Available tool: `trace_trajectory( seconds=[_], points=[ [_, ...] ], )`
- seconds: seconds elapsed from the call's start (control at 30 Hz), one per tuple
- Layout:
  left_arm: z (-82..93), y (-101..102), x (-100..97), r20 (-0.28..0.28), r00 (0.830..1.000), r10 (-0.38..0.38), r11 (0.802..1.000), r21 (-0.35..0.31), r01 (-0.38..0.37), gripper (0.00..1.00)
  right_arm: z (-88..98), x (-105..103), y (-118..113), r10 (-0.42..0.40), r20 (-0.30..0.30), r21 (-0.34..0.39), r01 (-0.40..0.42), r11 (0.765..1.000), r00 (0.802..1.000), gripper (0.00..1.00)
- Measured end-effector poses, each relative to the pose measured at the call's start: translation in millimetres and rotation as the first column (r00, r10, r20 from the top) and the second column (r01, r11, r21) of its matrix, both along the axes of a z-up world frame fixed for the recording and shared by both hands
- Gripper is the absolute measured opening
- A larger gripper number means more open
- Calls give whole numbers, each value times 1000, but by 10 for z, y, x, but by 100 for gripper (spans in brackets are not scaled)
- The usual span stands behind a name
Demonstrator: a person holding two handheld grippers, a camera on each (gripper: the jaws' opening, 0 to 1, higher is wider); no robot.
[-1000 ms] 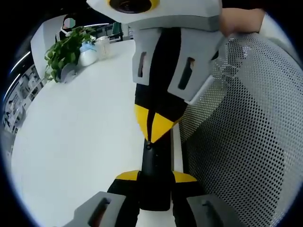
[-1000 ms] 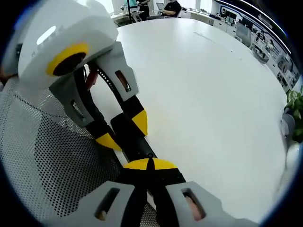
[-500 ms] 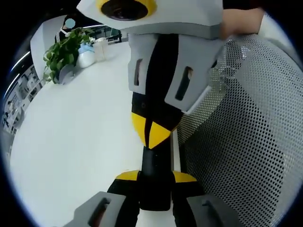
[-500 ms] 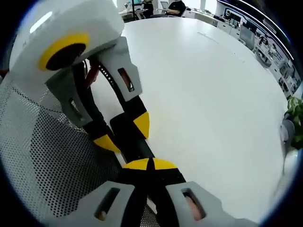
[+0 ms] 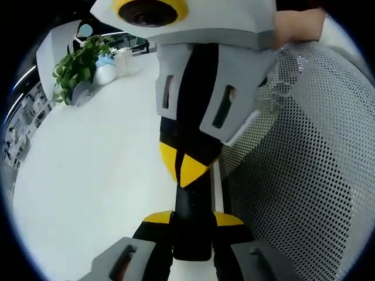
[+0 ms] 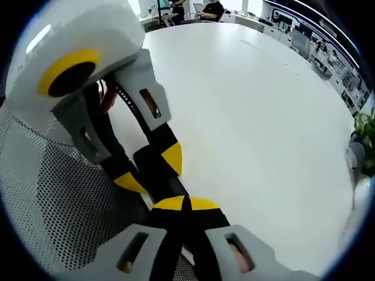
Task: Press the specified remote control buttons in sequence, fully releasing each button before pressing the next.
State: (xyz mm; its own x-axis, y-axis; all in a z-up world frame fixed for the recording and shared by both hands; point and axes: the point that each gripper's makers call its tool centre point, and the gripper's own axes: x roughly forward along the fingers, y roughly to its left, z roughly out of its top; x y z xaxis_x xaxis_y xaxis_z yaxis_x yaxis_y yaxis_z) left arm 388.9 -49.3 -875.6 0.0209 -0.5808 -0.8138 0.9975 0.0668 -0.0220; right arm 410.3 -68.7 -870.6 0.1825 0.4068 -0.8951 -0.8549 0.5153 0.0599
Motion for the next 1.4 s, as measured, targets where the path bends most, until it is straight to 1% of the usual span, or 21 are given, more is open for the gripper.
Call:
trace_trajectory(
  seconds=[0.1, 0.17, 0.3, 0.33, 0.4, 0.77, 0.97, 1.1, 1.4],
  points=[
    [-2, 0, 1, 2, 1000, -1, 1000, 1, 1, 24, 6, -14, 10, 5, -1, 3, -5, 1000, 1000, 0],
    [-2, 0, -1, 3, 1000, -3, 1000, 2, 3, 24, 5, -23, 17, 28, 17, -4, -28, 1000, 999, 0],
    [-2, -2, 3, 5, 1000, -6, 1000, 2, 6, 24, 3, -9, 18, 32, 26, -16, -31, 999, 999, 0],
    [-4, -2, 4, 6, 1000, -6, 1000, 2, 6, 24, 1, -6, 17, 27, 24, -16, -27, 1000, 999, 0],
    [-3, -1, 3, 7, 1000, -6, 1000, 3, 6, 24, -3, 1, 9, -12, -4, -5, 12, 1000, 1000, 0],
    [-1, 3, 3, 6, 1000, -5, 1000, 0, 5, 24, 4, -3, 8, -39, -17, 32, 39, 999, 999, 0],
    [-3, 5, 3, 7, 1000, -8, 1000, 0, 8, 24, 9, -10, 8, -60, -35, 41, 61, 997, 998, 0],
    [-3, 6, 3, 7, 1000, -9, 1000, 1, 9, 24, 6, -11, -2, -86, -62, 40, 89, 995, 994, 0],
    [-3, 4, 4, 6, 1000, -7, 1000, 4, 7, 24, 13, -49, -29, -81, -85, 30, 84, 996, 993, 0]
  ],
)
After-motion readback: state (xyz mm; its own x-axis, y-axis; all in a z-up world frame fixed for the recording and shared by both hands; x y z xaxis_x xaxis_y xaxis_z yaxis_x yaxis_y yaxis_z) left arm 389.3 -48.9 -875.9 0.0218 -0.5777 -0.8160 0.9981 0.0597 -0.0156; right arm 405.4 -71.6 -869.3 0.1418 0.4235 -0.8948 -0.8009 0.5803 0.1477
